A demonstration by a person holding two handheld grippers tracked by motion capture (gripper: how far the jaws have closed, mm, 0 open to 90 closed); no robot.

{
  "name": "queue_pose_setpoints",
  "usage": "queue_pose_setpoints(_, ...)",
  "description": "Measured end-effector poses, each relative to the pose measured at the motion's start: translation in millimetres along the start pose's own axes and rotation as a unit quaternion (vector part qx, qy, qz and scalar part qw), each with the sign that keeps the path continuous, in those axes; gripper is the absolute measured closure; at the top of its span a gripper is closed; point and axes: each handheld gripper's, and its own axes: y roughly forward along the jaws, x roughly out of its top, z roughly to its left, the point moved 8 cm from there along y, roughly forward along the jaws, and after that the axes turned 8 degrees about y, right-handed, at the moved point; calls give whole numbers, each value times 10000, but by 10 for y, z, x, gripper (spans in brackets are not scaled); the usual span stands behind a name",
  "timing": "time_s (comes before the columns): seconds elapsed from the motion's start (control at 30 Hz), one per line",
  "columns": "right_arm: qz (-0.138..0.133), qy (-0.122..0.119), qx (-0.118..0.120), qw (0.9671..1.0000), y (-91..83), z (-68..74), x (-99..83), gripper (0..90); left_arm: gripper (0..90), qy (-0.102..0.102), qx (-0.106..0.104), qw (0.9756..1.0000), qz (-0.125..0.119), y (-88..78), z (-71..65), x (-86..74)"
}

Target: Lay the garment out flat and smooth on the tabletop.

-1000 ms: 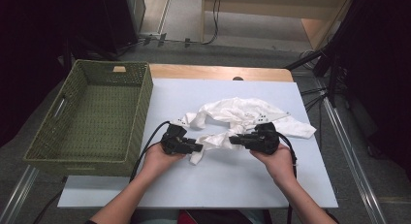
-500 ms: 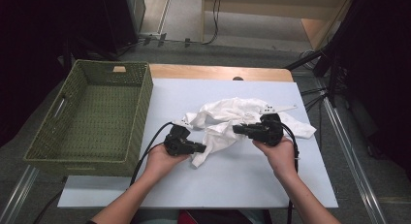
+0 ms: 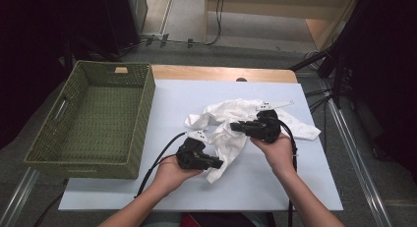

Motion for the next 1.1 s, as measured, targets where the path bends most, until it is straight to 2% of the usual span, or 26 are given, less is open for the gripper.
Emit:
queue_pose_setpoints(0.13, 105, -14, 42, 9999, 74, 23, -2, 789, 851, 54, -62, 10000, 18, 13, -70, 2)
queue_pose_setpoints(0.3, 424, -57, 170, 9989, 175, 33, -69, 540, 850, 119, -157, 9998, 38, 38, -153, 5)
queue_pose_setpoints(0.33, 420, -66, 144, 9990, 179, 28, -70, 488, 850, 158, -165, 9997, 45, 46, -163, 6)
queue_pose_setpoints(0.47, 282, -95, 63, 9995, 138, 6, -43, 415, 849, 203, -250, 9995, 47, 72, -213, 13)
queue_pose_setpoints(0.57, 187, -78, 83, 9998, 99, -18, -26, 399, 849, 252, -276, 9993, -19, 73, -246, 37)
queue_pose_setpoints(0.7, 259, -138, -32, 9996, 62, -67, -69, 398, 848, 257, -323, 9991, -107, 65, -271, 65)
queue_pose_setpoints(0.87, 322, -186, -121, 9992, 28, -121, -160, 398, 823, 231, -331, 9992, -20, 110, -247, 39)
queue_pose_setpoints(0.93, 333, -162, -133, 9992, 7, -130, -190, 397, 771, 244, -293, 9993, 34, 112, -228, 33)
queue_pose_setpoints(0.97, 327, -180, -127, 9992, 1, -134, -197, 396, 746, 229, -338, 9992, 37, 107, -225, 34)
queue_pose_setpoints(1.1, 352, -175, -125, 9991, -55, -143, -263, 390, 620, 176, -356, 9992, -20, 65, -199, 61)
